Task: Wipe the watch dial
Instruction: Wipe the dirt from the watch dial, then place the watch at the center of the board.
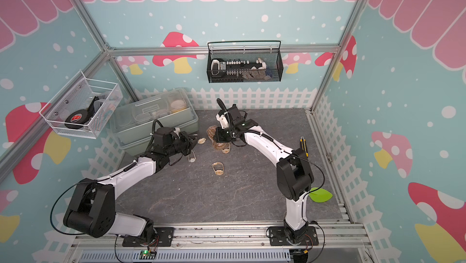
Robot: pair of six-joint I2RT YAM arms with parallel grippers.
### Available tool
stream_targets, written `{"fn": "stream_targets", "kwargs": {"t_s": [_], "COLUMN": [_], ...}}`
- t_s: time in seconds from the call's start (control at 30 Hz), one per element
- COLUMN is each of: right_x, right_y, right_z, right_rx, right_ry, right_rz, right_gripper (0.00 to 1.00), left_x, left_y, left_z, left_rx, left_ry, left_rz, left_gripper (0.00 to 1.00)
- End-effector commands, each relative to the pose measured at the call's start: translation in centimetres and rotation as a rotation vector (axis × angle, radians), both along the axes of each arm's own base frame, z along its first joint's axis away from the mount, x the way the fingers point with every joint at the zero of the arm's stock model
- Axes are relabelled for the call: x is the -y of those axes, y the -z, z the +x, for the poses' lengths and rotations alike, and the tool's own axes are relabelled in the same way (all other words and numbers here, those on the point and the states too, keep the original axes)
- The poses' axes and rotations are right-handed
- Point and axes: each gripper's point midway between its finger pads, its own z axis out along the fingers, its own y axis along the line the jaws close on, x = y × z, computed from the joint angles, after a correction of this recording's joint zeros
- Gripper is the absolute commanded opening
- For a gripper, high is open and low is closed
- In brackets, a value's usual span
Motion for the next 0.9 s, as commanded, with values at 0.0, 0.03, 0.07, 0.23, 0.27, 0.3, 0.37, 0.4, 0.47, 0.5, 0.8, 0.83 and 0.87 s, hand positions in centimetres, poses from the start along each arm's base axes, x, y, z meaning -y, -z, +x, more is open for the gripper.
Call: {"fn": "stream_targets", "kwargs": {"t_s": [0.0,0.03,0.07,0.23,0.27,0.3,0.37,0.4,0.47,0.5,0.8,0.83,0.87], "right_x": [-1.1,-1.2,-1.2,-0.4,0.0,0.3,1.4,2.0,3.3,4.0,6.1,6.1,6.2], "right_y": [-1.5,-1.6,-1.8,-2.7,-2.8,-2.9,-3.1,-3.1,-3.3,-3.4,-2.2,-1.8,-1.6], "right_z": [1.5,1.7,2.1,4.7,5.2,5.8,6.7,7.0,7.6,7.8,5.4,4.9,4.3], "right_rx": [0.074,0.077,0.083,0.099,0.100,0.099,0.099,0.101,0.104,0.104,0.075,0.064,0.057], "right_ry": [-0.010,-0.008,-0.005,0.034,0.042,0.051,0.072,0.083,0.105,0.114,0.125,0.127,0.126], "right_rz": [0.026,0.022,0.019,0.033,0.031,0.031,0.027,0.023,0.017,0.015,0.008,0.017,0.021], "right_gripper": [0.00,0.00,0.00,0.00,0.00,0.00,0.00,0.00,0.00,0.00,0.00,0.00,0.00], "left_x": [1.9,1.9,1.9,1.7,1.6,1.4,1.1,1.0,0.7,0.6,0.0,0.0,0.0], "left_y": [-0.8,-0.8,-0.8,-1.0,-1.1,-1.0,-1.1,-1.0,-1.1,-1.1,-1.1,-1.1,-1.0], "left_z": [-1.7,-1.8,-1.9,-2.5,-2.6,-2.7,-2.8,-2.8,-2.8,-2.8,-1.9,-1.8,-1.6], "left_rx": [0.009,0.010,0.009,0.013,0.013,0.012,0.014,0.012,0.012,0.013,0.017,0.018,0.016], "left_ry": [0.093,0.095,0.097,0.095,0.093,0.088,0.078,0.075,0.069,0.068,0.043,0.042,0.041], "left_rz": [-0.036,-0.036,-0.035,-0.032,-0.032,-0.031,-0.032,-0.032,-0.035,-0.036,-0.049,-0.051,-0.051], "left_gripper": [0.00,0.00,0.00,0.00,0.00,0.00,0.00,0.00,0.00,0.00,0.00,0.00,0.00]}}
